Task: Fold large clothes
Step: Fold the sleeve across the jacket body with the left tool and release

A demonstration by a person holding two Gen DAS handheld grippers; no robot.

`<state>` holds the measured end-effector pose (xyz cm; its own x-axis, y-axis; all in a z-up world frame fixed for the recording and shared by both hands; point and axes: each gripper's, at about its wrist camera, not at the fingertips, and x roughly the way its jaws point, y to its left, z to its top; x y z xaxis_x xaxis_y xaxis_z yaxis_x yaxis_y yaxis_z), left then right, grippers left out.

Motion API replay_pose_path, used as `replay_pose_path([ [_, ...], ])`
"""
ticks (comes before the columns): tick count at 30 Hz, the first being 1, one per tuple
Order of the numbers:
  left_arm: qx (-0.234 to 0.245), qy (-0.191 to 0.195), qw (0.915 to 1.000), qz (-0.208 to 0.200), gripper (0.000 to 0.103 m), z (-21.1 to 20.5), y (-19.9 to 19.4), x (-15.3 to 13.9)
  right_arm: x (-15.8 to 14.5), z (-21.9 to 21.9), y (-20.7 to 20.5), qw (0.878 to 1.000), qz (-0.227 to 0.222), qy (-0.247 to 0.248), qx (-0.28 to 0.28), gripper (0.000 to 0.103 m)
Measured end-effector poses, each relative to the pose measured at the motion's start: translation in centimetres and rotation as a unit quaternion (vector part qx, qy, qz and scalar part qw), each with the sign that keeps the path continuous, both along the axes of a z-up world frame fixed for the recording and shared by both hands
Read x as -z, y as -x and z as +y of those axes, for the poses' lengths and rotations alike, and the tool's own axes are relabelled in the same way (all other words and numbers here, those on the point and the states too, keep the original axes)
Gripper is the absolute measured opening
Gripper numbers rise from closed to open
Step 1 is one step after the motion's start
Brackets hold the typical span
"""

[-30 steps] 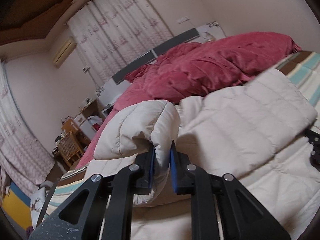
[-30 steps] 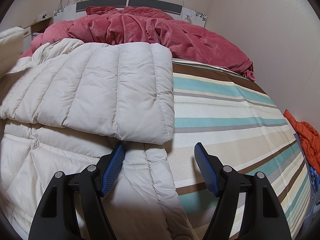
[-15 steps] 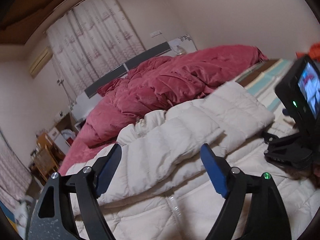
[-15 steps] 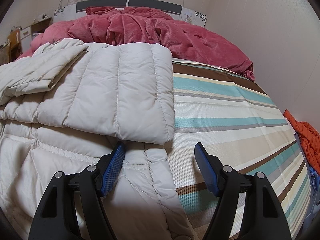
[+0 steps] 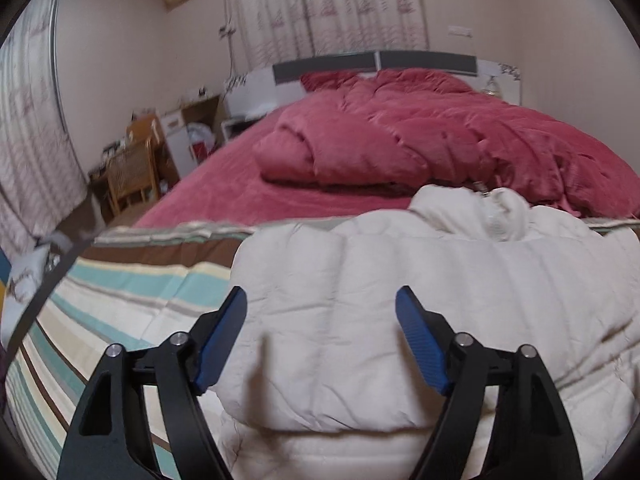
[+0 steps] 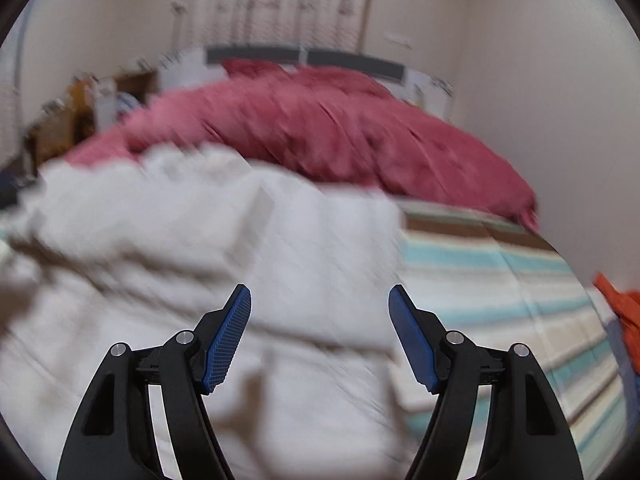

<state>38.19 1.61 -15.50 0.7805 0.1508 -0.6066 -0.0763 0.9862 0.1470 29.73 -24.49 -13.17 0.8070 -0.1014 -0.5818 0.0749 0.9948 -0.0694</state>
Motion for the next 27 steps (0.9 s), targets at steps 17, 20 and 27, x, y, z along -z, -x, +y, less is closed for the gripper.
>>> replay_pose_path([
  [17,-0.046,0.089,0.9934,0.055,0.075,3.6,-2.0,6.3,8.4,3.9,-10.8,0.995,0.092,-0.043,-0.005,0.062],
  [20,-0.026,0.086,0.9959,0.009,0.084,2.3,-0.7,3.3,8.3,4.2,-10.5,0.996,0.086,-0.035,-0.003,0.062],
  [27,-0.04,0.01,0.9964,0.073,0.088,0.0,-6.0,4.7,8.2,3.9,-10.4,0.996,0.082,-0.036,-0.002,0.062],
])
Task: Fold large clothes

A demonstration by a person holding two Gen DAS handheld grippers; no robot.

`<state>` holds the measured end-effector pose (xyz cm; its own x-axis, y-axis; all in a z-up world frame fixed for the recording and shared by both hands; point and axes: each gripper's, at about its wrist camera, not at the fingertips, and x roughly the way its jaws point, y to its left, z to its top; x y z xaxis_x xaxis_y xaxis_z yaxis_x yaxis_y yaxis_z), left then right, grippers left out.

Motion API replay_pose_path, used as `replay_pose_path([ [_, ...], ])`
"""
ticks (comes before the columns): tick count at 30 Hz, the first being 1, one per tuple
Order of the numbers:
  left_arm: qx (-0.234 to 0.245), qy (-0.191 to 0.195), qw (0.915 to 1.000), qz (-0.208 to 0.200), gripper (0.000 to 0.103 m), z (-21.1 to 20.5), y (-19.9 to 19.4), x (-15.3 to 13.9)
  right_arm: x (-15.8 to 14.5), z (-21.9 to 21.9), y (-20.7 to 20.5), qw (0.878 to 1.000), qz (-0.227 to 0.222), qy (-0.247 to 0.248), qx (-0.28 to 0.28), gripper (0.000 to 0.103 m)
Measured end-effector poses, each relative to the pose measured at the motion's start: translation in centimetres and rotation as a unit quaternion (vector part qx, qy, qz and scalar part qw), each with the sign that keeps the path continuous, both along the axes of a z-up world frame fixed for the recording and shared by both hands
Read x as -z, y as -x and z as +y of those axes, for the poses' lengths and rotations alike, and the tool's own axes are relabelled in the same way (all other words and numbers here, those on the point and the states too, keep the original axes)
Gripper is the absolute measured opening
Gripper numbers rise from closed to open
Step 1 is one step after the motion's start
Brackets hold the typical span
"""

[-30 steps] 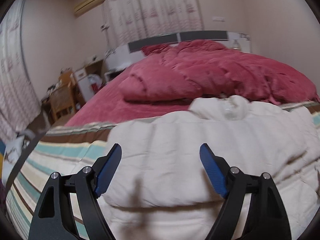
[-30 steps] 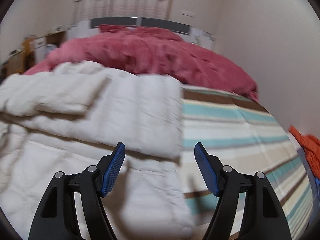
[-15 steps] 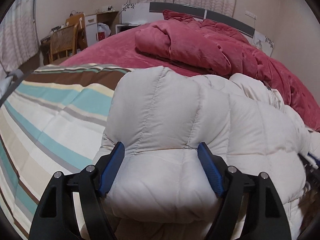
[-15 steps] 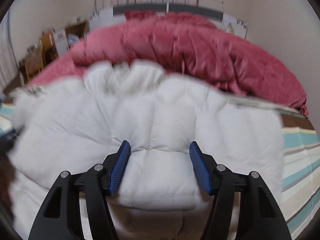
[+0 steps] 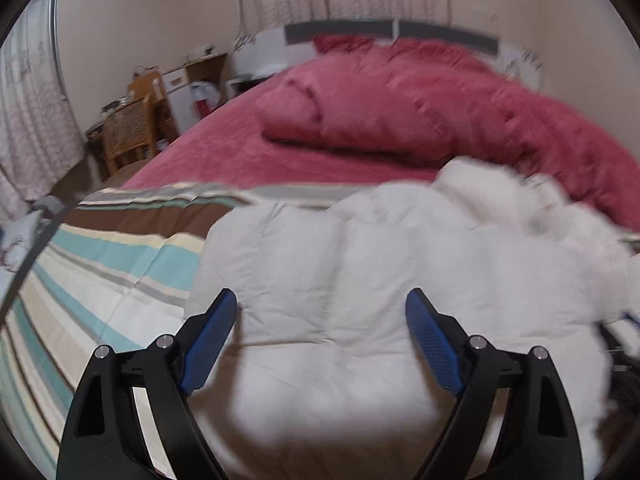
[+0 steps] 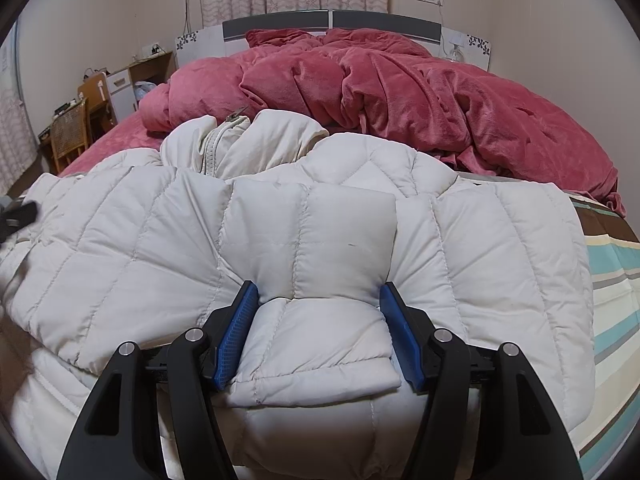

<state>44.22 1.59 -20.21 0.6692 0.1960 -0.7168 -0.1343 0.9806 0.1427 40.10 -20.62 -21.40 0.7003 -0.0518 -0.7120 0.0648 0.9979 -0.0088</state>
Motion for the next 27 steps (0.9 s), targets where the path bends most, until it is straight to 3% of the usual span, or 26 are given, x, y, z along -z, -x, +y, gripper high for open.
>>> replay_pose_path([
  [1,-0.004,0.016,0.9995,0.027,0.094,0.8,-1.0,1.7,0.0,0.1,0.0,1.0,0.0,0.002,0.0,0.062],
  [3,-0.004,0.047,0.9985,0.026,0.096,1.7,-1.1,2.7,0.1,0.3,0.0,1.0,-0.001,0.008,-0.001,0.063],
  [7,-0.009,0.01,0.9998,0.015,0.096,0.8,-0.9,2.7,0.2,0.4,0.0,1.0,-0.001,0.014,0.001,0.063],
  [12,-0.018,0.015,0.9997,0.01,0.098,0.8,1.2,2.1,0.3,0.3,-0.4,1.0,0.006,0.012,-0.003,0.065],
  [15,0.007,0.011,0.9999,0.003,0.1,0.4,4.2,1.0,-0.3,-0.4,-0.4,1.0,0.008,-0.009,-0.012,0.066],
  [17,0.01,0.005,0.9998,-0.017,0.101,0.6,6.2,-0.2,-1.5,-1.0,0.4,1.0,0.006,-0.023,-0.014,0.066],
  [19,-0.002,0.025,0.9965,-0.079,0.101,1.7,9.0,-2.5,-3.1,-1.9,2.0,0.999,-0.011,-0.043,-0.015,0.066],
  [21,-0.028,0.08,0.9836,-0.159,0.101,3.7,11.7,-4.8,-4.7,-3.2,4.1,0.997,-0.012,-0.069,-0.015,0.07],
  [22,-0.047,0.115,0.9686,-0.216,0.101,5.1,13.2,-6.1,-5.1,-3.9,4.9,0.997,-0.011,-0.078,-0.015,0.076],
  [24,-0.103,0.139,0.9413,-0.29,0.101,7.2,15.0,-7.7,-5.8,-5.1,7.2,0.997,-0.009,-0.078,-0.014,0.076],
  [25,-0.137,0.146,0.93,-0.308,0.101,8.2,15.3,-8.6,-5.9,-5.5,8.1,0.997,-0.009,-0.072,-0.013,0.077],
  [27,-0.175,0.161,0.9205,-0.31,0.101,10.0,15.5,-9.5,-6.3,-6.2,9.9,0.998,-0.006,-0.063,-0.008,0.077],
])
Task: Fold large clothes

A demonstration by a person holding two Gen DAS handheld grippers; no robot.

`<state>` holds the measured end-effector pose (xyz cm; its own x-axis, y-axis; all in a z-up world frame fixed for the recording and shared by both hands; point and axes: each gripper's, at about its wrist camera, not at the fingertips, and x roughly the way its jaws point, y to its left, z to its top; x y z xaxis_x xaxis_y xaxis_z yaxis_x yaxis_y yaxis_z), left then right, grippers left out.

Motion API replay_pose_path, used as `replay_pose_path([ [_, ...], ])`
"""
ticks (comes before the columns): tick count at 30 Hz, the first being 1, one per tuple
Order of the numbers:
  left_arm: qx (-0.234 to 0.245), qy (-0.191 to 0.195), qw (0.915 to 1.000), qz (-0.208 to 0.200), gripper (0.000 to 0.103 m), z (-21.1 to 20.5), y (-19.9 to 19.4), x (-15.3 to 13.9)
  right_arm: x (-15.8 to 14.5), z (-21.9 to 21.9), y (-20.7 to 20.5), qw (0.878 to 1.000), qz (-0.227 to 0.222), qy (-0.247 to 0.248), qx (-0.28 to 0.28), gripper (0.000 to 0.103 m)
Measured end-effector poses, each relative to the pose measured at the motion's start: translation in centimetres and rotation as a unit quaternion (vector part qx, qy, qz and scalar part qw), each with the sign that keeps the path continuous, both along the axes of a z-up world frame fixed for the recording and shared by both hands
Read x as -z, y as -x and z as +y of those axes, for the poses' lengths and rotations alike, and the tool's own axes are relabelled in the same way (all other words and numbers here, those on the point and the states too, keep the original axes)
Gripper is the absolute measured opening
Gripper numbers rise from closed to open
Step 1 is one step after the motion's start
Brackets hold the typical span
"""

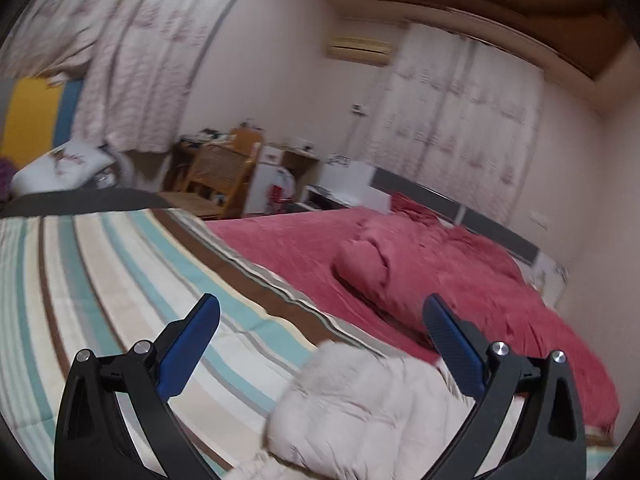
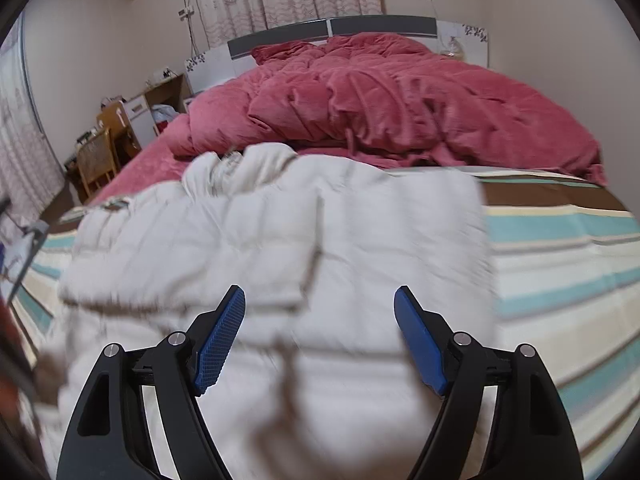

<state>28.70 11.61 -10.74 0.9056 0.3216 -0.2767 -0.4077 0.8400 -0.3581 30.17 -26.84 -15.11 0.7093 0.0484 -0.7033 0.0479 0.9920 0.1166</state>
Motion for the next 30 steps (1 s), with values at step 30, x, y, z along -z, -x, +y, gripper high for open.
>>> replay_pose_path([
  [30,0.317,0.002,0.8999,0.299,0.083,2.9,13.6,10.2,4.4,-7.1,19.8,0.991,0.131,-0.024,0.011,0.076],
])
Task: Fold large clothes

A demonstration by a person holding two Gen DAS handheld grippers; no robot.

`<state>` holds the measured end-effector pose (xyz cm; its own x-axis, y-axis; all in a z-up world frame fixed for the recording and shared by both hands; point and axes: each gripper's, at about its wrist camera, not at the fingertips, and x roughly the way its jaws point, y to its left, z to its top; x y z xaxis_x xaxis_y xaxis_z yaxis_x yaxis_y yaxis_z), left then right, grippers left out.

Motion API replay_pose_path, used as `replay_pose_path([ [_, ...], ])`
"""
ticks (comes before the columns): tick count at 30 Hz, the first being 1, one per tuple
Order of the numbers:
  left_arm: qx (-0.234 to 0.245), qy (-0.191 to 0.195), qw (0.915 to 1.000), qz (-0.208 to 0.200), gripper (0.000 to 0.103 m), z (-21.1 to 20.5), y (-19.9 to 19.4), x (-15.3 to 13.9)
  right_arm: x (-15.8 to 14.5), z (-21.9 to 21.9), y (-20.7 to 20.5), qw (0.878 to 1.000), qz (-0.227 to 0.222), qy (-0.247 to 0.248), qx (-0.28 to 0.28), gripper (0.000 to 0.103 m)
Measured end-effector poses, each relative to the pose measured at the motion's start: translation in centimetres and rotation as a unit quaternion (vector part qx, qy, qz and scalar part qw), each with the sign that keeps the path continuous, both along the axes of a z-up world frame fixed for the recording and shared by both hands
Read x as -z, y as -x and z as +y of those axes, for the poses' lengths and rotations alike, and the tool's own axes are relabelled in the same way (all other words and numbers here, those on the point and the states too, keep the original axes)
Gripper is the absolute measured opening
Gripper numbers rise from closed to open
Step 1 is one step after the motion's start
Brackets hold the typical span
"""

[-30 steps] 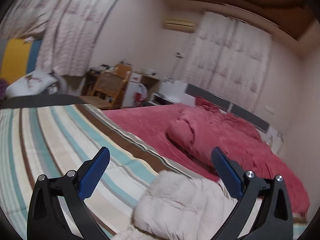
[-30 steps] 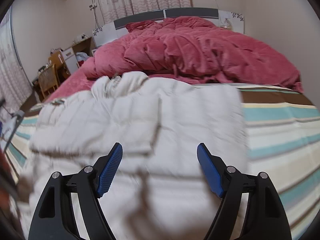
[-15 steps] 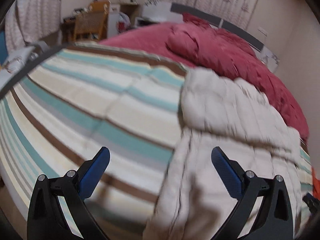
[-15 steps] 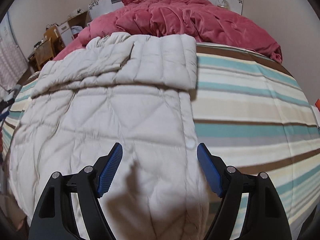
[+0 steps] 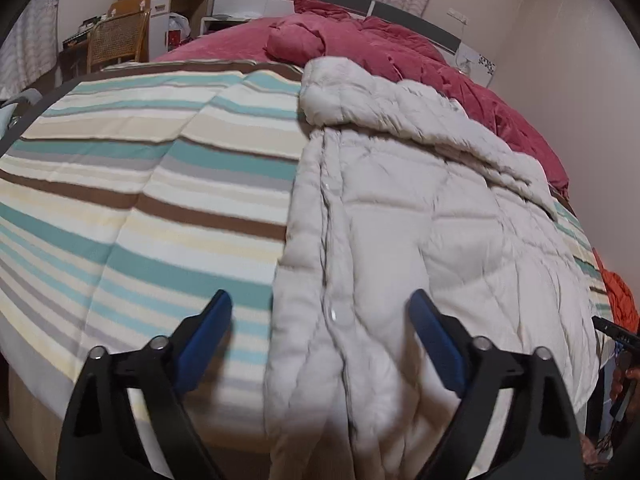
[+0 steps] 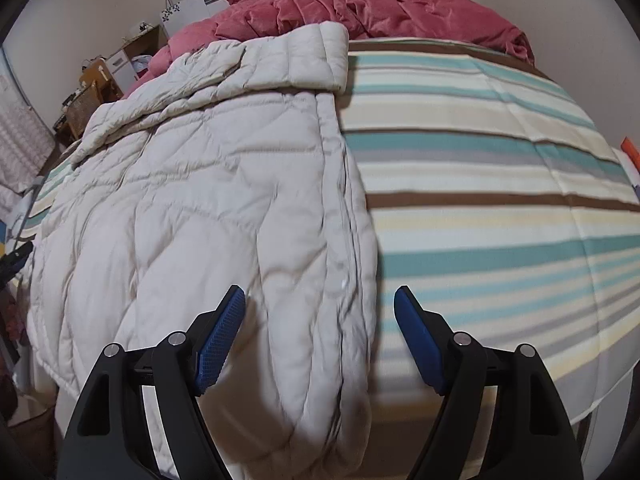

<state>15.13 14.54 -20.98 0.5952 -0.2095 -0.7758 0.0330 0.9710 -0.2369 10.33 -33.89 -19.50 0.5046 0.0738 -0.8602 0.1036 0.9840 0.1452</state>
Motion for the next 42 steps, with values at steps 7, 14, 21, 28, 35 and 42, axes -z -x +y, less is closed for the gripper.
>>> replay_pose_path([
  [7,0.025,0.006,0.9996,0.008,0.077,-0.9,2.7,1.5,1.3,-1.2,2.7,0.997,0.001,-0.066,0.03,0.076],
  [14,0.051,-0.025,0.9984,0.006,0.065,-1.9,4.2,1.4,1.2,-0.7,3.6,0.997,-0.002,-0.081,0.011,0.059],
  [21,0.069,-0.029,0.9972,0.002,0.065,-1.9,5.8,1.5,1.3,-0.1,4.4,0.997,-0.008,-0.082,-0.001,0.059],
  [28,0.109,-0.028,0.9936,0.011,0.036,-2.7,6.7,1.2,1.4,0.6,5.2,0.996,-0.021,-0.088,-0.02,0.035],
  [35,0.114,-0.028,0.9931,-0.009,0.017,-3.3,8.2,-0.3,0.5,0.1,5.3,0.995,-0.031,-0.096,-0.014,0.018],
  [42,0.116,-0.013,0.9927,-0.029,0.016,-2.8,9.4,-2.2,-1.4,0.1,6.2,0.995,-0.05,-0.089,-0.023,0.017],
])
